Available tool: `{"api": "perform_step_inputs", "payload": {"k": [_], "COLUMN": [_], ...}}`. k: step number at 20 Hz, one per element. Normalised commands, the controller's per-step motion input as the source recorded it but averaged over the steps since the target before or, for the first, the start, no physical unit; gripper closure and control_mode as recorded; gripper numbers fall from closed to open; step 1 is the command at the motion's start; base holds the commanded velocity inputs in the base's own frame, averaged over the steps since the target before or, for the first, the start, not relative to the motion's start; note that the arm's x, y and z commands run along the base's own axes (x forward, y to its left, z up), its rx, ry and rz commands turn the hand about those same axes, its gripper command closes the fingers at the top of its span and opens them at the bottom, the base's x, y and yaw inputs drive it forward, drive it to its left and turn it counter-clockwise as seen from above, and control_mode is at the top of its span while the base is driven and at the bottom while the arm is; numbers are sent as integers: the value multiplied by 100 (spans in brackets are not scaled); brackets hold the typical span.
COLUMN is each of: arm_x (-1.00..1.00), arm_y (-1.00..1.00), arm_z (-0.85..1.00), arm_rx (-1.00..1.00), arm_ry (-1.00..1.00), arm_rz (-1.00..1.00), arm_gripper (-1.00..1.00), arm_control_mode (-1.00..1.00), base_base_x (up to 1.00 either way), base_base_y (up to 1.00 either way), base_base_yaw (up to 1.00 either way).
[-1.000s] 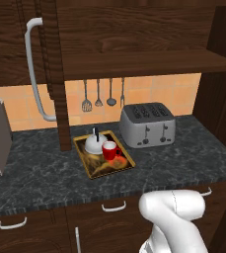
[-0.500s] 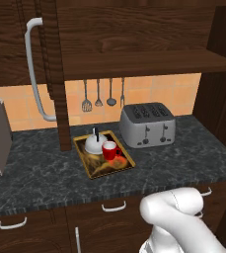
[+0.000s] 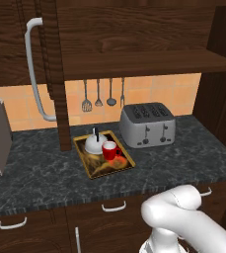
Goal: Pick the kettle from the counter and place it on the tray. Then pick the mug from the cabinet and place it on the tray. Then close the cabinet doors.
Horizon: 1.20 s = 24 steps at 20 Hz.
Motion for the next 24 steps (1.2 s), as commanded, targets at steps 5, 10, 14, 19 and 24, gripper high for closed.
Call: {"api": "perform_step_inputs", "payload": {"k": [5, 10, 14, 19, 24], "arm_x": [37, 72, 9, 14, 29], "arm_y": [41, 80, 66, 94, 77], "arm_z": [30, -14, 29, 15, 45], "arm_rx": [0, -1, 0, 0, 0], "arm_ry": [21, 38, 0, 2, 7], "arm_rz": [1, 14, 16, 7, 9], "arm_gripper": [100, 100, 100, 100, 100], "arm_control_mode": [-100, -100, -100, -100, -100], "base_base_x": [0, 0, 0, 0, 0], "base_base_y": [0, 0, 0, 0, 0], "base_base_yaw": [0, 0, 0, 0, 0]}}
